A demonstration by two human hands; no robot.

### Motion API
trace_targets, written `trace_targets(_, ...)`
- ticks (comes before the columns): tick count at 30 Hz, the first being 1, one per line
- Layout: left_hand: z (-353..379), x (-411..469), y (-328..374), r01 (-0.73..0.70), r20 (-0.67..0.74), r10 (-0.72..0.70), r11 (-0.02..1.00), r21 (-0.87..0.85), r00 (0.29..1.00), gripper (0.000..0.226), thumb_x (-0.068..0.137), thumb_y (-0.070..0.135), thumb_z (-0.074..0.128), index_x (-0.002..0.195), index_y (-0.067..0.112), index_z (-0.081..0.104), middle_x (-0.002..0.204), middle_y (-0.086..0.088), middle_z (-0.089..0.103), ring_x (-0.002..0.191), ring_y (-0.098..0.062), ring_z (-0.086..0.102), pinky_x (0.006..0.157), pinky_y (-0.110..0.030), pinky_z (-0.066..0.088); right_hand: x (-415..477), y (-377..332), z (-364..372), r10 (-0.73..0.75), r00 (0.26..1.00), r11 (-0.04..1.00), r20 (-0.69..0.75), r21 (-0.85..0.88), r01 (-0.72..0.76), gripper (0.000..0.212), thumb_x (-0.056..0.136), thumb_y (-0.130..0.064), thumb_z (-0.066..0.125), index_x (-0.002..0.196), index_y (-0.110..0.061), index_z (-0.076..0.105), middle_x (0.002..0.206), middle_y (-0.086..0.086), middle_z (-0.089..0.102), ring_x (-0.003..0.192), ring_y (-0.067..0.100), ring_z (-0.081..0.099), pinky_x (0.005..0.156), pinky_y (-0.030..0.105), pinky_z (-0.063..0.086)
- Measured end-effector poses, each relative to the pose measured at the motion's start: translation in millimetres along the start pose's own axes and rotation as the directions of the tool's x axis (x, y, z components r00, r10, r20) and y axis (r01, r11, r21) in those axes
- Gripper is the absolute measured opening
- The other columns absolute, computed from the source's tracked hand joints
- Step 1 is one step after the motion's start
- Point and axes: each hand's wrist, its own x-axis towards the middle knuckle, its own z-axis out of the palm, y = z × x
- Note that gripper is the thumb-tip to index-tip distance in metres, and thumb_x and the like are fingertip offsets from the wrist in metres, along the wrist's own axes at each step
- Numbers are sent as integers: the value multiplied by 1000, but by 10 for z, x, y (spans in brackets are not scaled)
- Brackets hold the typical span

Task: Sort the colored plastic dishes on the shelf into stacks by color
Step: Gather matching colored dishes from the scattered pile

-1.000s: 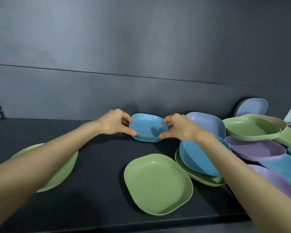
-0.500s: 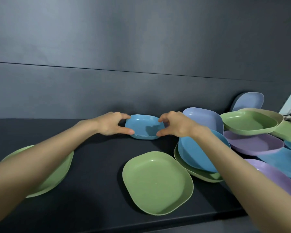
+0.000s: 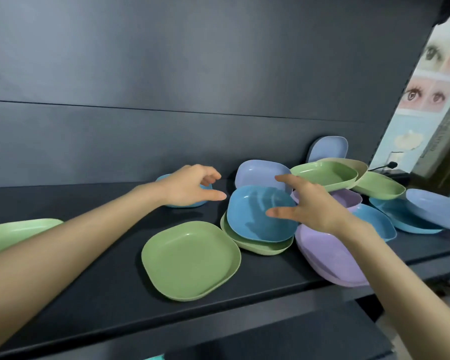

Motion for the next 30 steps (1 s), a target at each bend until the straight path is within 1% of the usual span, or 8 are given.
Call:
trace_targets(4,194,28,212,31,69,-31,1000,-6,997,64,84,44,66,137,14,45,134,-3,55,116,-14,55,94,-22,40,-193,217,-31,9,999,999,45,35,-11,98,63,-49,82,144,-24,34,142,-7,42,135,14,35,109,32,30)
trace_targets(8,301,-20,287,108,92,-105,994,-32,990,66,86,42,64,138,10,41,135,-5,53,120,-18,52,99,-29,42,-266,296,-45,27,994,999,107,24,-30,112,50,-64,80,145,-28,32,146,-10,40,138,12,30,115,41,26)
trace_targets(11,361,-38,244,148,116,-141,987,-57,983,32,84,44,65,102,19,56,106,-1,62,99,-18,60,87,-31,47,-246,357,2,24,989,999,146,28,-28,126,34,-82,72,143,-31,32,141,-11,43,136,13,35,113,41,30)
trace_targets(13,385,-59,241,150,130,-137,984,-93,982,29,83,45,65,85,18,55,89,-3,66,83,-24,61,76,-36,48,-239,374,17,28,985,998,170,45,-36,125,36,-79,73,143,-31,31,141,-12,45,135,12,36,112,41,31)
trace_targets(17,415,-86,293,171,133,-152,975,-142,979,33,84,41,66,109,18,61,103,4,69,98,-18,65,91,-37,51,-221,389,14,16,982,997,188,68,-29,116,42,-74,72,142,-33,32,137,-15,48,132,13,39,112,40,32)
trace_targets(21,430,-73,305,197,107,-179,961,-193,978,34,85,38,66,111,17,61,104,5,67,100,-14,63,90,-30,50,-185,418,47,-3,987,996,159,87,-11,111,42,-73,71,139,-33,37,130,-14,53,128,17,44,110,41,34)
trace_targets(26,433,-74,305,201,37,-198,937,-288,979,29,84,32,69,107,15,63,102,3,69,100,-16,64,94,-34,49,-166,390,61,-63,990,991,124,129,47,112,46,-68,73,142,-24,38,128,-8,56,125,17,47,107,39,37)
trace_targets(30,347,-113,377,177,-19,-198,910,-376,980,34,81,27,73,111,17,63,105,7,66,98,-15,66,92,-30,49,-112,360,45,-106,994,972,41,215,95,96,62,-37,86,143,-19,37,124,-7,57,116,8,52,102,23,40)
